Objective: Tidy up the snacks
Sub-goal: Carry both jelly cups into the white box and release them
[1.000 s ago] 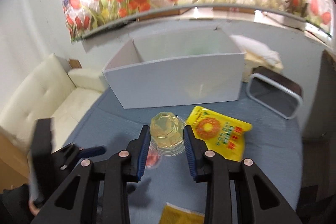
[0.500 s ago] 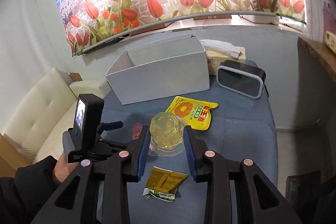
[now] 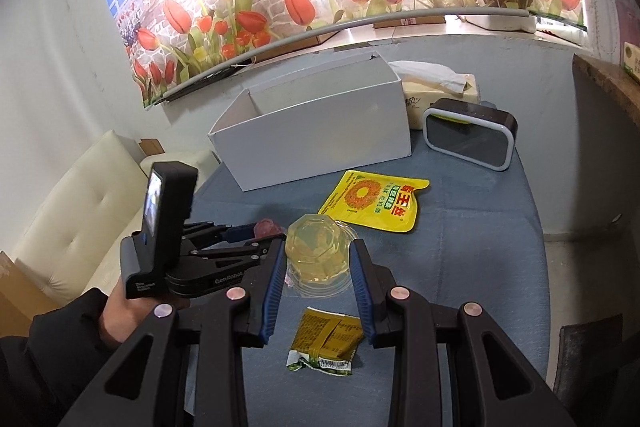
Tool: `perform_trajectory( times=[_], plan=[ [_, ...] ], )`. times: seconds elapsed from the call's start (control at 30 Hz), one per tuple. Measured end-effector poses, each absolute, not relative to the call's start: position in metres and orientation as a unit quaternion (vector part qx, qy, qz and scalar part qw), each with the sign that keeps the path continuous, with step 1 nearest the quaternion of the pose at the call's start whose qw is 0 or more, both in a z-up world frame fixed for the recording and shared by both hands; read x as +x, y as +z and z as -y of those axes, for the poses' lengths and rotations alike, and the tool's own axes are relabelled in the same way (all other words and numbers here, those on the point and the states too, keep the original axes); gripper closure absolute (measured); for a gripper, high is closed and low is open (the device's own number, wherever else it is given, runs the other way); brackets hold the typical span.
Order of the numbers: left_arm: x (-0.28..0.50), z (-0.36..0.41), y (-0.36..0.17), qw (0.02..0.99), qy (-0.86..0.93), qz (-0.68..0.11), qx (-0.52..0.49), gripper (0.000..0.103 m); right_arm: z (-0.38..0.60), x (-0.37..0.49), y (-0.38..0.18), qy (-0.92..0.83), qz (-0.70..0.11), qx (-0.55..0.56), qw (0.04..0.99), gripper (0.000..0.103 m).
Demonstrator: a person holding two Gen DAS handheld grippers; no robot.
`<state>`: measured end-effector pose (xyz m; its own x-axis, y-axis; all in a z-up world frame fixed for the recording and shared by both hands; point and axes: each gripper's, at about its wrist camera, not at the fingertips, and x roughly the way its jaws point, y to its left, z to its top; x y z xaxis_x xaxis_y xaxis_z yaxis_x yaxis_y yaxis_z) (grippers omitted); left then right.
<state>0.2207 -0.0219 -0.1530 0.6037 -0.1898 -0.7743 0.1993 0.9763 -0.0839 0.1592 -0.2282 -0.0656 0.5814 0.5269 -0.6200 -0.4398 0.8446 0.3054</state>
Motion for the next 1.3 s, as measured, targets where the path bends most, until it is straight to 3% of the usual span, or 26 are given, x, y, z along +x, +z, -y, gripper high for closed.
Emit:
perform_trajectory(
  times=[0.33,0.6,0.93,1.13,1.17,1.2,1.23,1.27,1.3],
  plan=[
    [0.184,0.006,-0.061,0.923,-0.134,-0.361,0.012,0.062,0.209,0.172,-0.067,0.290,-0.364,0.059,0.883,0.068],
    [0.203,-0.025,-0.010,0.938,-0.118,-0.325,0.007,0.062,0.176,0.210,-0.041,0.306,-0.340,0.047,0.888,0.068],
    [0.303,-0.059,0.000,0.940,-0.106,-0.323,-0.024,0.062,0.132,0.337,-0.011,0.294,-0.336,0.034,0.894,0.068],
    [0.343,-0.068,-0.018,0.930,-0.089,-0.356,-0.019,0.059,0.116,0.393,-0.030,0.271,-0.376,0.015,0.886,0.067],
    [0.345,-0.068,-0.020,0.930,-0.084,-0.357,-0.016,0.053,0.115,0.397,-0.035,0.267,-0.378,0.011,0.886,0.065],
    [0.347,-0.068,-0.023,0.930,-0.076,-0.359,-0.012,0.033,0.115,0.400,-0.040,0.263,-0.383,0.008,0.886,0.057],
    [0.347,-0.069,-0.026,0.931,-0.068,-0.360,-0.008,0.003,0.116,0.403,-0.043,0.259,-0.386,0.005,0.885,0.023],
    [0.344,-0.069,-0.027,0.933,-0.065,-0.353,-0.002,0.000,0.117,0.404,-0.046,0.252,-0.385,0.002,0.888,0.000],
    [0.341,-0.067,-0.029,0.936,-0.060,-0.346,0.017,0.000,0.120,0.403,-0.045,0.247,-0.377,0.000,0.893,0.000]
  ],
)
